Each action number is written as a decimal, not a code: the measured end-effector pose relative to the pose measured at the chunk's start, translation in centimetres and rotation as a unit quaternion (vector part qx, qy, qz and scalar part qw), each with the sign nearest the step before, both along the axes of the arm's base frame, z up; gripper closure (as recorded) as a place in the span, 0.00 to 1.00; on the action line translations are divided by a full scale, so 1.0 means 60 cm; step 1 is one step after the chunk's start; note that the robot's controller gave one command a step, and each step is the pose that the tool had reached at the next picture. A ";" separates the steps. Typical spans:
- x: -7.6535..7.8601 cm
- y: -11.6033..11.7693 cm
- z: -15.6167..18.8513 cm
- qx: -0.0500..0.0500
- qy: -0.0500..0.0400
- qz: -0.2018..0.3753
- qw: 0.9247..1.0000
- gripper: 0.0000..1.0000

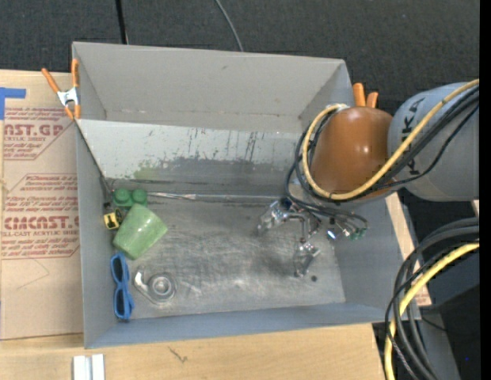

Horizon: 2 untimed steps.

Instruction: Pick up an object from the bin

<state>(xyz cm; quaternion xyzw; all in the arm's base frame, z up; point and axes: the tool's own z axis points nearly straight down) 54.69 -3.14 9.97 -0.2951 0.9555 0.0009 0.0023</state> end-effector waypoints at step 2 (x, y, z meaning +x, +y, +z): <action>-0.021 0.039 0.045 -0.003 -0.002 0.094 0.996 0.00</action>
Offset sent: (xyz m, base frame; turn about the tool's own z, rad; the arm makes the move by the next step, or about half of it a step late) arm -0.0618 0.0893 0.0191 -0.1366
